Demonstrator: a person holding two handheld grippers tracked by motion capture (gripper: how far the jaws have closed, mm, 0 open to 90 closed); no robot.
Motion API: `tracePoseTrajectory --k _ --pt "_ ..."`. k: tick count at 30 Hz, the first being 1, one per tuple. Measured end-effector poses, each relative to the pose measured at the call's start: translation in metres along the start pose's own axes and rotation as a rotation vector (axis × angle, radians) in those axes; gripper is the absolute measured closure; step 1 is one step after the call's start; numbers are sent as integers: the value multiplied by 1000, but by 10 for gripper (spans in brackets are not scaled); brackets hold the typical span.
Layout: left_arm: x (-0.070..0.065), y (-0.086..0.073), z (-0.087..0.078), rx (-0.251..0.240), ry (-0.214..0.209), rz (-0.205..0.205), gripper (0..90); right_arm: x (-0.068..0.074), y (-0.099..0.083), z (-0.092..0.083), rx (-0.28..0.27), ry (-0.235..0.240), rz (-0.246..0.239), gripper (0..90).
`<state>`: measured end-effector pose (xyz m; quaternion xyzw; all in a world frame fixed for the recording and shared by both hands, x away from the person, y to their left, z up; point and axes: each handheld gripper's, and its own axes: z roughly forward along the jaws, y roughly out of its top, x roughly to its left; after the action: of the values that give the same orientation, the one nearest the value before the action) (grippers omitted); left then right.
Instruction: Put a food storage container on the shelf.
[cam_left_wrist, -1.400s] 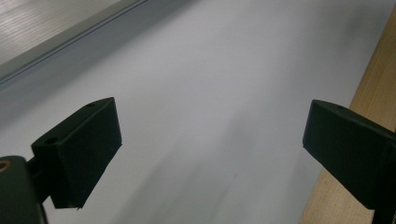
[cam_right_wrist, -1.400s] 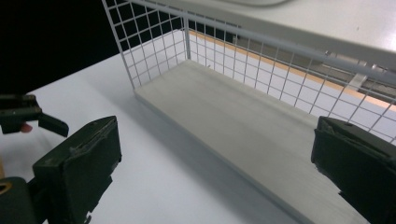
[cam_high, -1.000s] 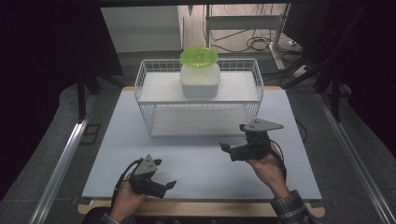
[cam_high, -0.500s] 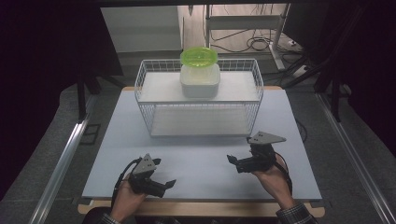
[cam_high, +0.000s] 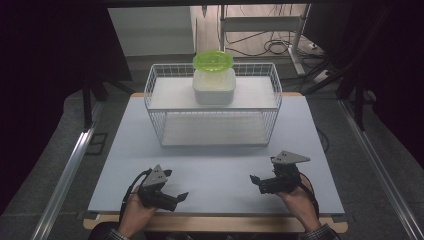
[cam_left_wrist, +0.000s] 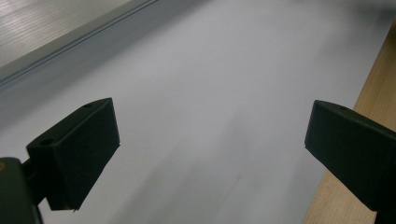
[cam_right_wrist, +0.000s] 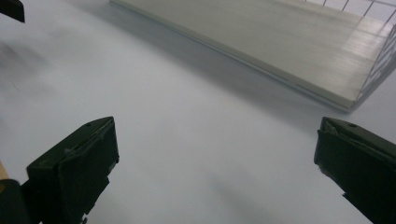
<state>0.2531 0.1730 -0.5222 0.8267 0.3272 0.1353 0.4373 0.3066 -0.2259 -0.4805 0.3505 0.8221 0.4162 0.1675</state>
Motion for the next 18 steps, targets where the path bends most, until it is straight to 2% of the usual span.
tracePoseTrajectory --k 8,13,18 --pt "0 -1 2 7 9 11 27 -2 -16 4 40 -4 15 1" --pt "-1 -1 2 9 14 14 25 -3 -22 8 69 -12 8 2" --pt "0 -2 3 14 16 17 25 -3 -27 14 110 0 13 2"
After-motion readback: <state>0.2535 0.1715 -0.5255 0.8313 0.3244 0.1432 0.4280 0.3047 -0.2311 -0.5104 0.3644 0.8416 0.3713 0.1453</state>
